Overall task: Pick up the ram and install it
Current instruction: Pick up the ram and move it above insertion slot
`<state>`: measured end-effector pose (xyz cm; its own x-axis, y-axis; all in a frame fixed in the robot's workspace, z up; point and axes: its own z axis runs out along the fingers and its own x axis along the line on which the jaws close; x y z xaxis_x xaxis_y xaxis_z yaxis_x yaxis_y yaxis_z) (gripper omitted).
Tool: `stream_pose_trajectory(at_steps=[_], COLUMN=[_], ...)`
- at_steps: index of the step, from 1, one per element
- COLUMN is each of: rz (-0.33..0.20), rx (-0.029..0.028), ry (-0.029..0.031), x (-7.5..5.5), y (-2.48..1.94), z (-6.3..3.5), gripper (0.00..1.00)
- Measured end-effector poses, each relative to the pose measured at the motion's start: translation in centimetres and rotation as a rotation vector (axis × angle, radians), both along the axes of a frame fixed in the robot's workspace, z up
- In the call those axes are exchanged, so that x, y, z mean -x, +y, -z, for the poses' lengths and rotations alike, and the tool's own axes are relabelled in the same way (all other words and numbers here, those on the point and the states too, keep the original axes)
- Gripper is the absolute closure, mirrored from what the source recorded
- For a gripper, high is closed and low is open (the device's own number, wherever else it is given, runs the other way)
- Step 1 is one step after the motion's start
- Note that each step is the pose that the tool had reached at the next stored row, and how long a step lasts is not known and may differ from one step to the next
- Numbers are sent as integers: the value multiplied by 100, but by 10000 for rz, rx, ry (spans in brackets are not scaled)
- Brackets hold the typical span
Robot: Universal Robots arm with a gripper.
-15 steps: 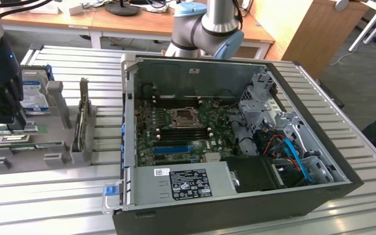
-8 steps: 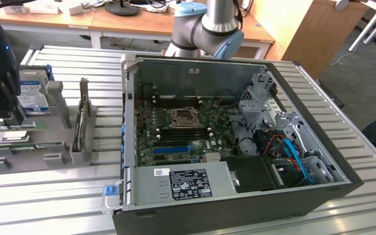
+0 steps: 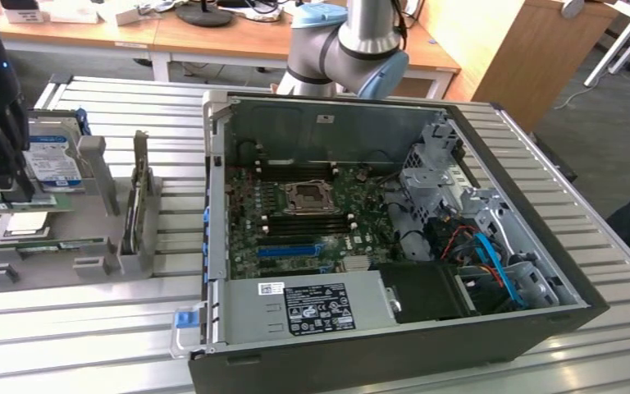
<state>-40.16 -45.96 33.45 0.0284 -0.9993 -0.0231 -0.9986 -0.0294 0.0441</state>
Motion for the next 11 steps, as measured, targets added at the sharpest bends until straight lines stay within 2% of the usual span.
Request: stream_pose_trajectory(at_steps=[11], rz=[0], rx=[0], ry=[0], x=[0], y=[0], z=[-188], gripper=[88])
